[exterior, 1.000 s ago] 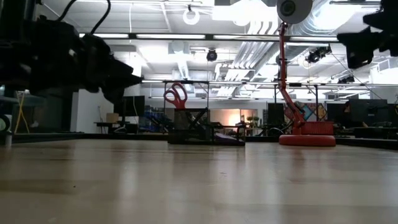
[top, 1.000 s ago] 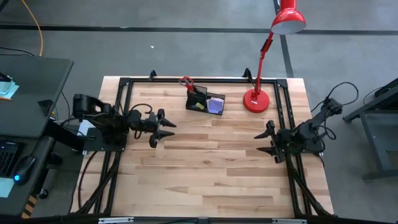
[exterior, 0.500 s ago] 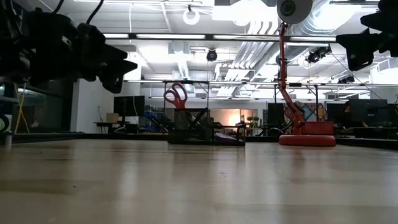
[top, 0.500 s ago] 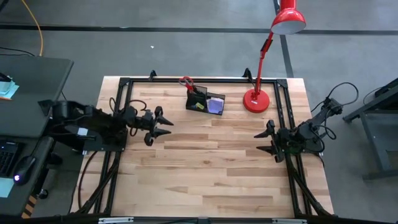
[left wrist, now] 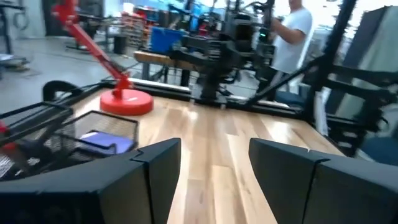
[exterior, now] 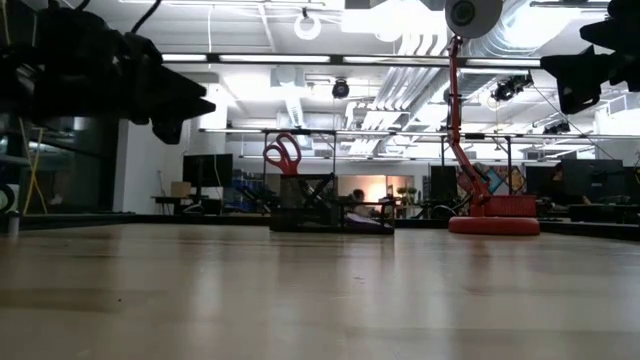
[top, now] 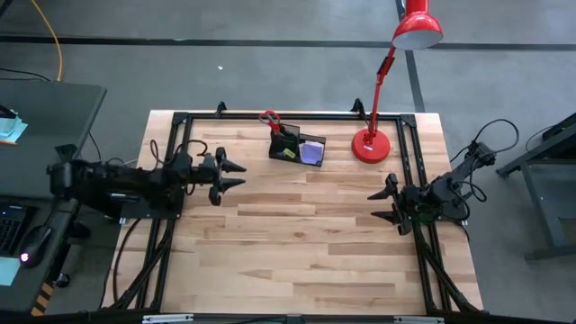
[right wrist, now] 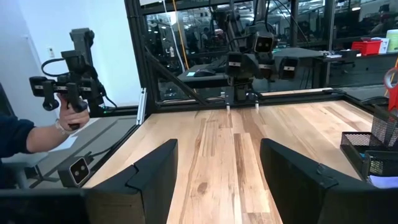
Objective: Pick and place office supplies into organizer
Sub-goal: Return to Home Position
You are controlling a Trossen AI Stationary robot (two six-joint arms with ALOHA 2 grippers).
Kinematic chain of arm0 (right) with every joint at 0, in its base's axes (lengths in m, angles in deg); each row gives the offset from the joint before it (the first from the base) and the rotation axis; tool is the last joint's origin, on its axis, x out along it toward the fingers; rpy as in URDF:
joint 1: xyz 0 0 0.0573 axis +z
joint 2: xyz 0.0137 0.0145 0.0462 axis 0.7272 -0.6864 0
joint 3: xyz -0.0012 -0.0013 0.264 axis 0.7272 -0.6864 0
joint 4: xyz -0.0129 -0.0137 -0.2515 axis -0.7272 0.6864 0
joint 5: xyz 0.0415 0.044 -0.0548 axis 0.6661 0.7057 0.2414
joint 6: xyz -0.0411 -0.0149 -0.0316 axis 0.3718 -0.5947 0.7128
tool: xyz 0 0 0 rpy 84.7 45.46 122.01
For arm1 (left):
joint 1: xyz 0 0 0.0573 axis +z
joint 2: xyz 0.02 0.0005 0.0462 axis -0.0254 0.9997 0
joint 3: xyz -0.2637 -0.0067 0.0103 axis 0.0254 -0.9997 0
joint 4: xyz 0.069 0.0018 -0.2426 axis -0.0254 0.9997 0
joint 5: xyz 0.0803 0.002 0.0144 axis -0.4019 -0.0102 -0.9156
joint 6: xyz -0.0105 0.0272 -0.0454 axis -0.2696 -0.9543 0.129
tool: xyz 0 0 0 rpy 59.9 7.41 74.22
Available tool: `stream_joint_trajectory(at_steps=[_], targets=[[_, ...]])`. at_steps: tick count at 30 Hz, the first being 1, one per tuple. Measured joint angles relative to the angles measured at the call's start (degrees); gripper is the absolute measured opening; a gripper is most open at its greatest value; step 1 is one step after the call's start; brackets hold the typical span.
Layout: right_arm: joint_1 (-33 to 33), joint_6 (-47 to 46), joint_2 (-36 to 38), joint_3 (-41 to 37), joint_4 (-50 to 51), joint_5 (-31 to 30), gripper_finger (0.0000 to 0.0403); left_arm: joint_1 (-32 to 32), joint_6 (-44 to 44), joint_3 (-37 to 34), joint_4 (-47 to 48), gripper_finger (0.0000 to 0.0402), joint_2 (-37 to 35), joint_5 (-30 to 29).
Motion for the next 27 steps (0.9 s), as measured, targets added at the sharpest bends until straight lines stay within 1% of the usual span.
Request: stream_joint_trajectory(at_steps=[3, 4, 6, 9, 12, 17, 19, 23, 24, 27], targets=[[0.0, 0.01, 0.0, 0.0, 0.0, -0.01, 0.0222, -0.17, -0.86, 0.02, 6.42, 0.0184, -6.24, 2.03], [0.0, 0.01, 0.0, 0.0, 0.0, -0.01, 0.0222, -0.42, -1.06, 0.02, 8.6, 0.0184, -8.55, 1.87], [0.0, 0.01, 0.0, 0.0, 0.0, -0.01, 0.0222, -1.75, -1.13, 0.07, 13.51, 0.0184, -13.27, -2.32], [0.0, 0.23, 0.0, 0.0, 0.0, -0.01, 0.0222, -4.87, -1.22, 0.07, 22.19, 0.0184, -20.57, -11.89], [0.0, 0.25, 0.0, 0.0, 0.0, -0.01, 0.0222, -8.86, -0.25, 0.07, 29.54, 0.0184, -26.78, -19.66], [0.0, 0.49, 0.0, 0.02, 0.0, -0.21, 0.0222, -15.08, 0.2, 0.07, 37.79, 0.0184, -33.31, -31.86], [0.0, 0.47, 0.0, 0.02, 0.0, -0.19, 0.0222, -17.42, -0.41, 0.07, 40.1, 0.0184, -35.84, -34.12], [-0.01, 0.45, -0.02, 0.02, 0.0, 0.11, 0.0222, -21.12, -0.76, 0.07, 43.95, 0.0184, -40.4, -40.99], [-0.02, 0.5, 0.0, 0.02, 0.0, 0.56, 0.0222, -21.89, -1.06, 0.07, 44.81, 0.0184, -41.49, -42.0], [0.0, 1.69, -0.02, 0.02, 0.02, 2.67, 0.0222, -24.04, -1.41, 0.07, 48.15, 0.0184, -45.04, -42.13]])
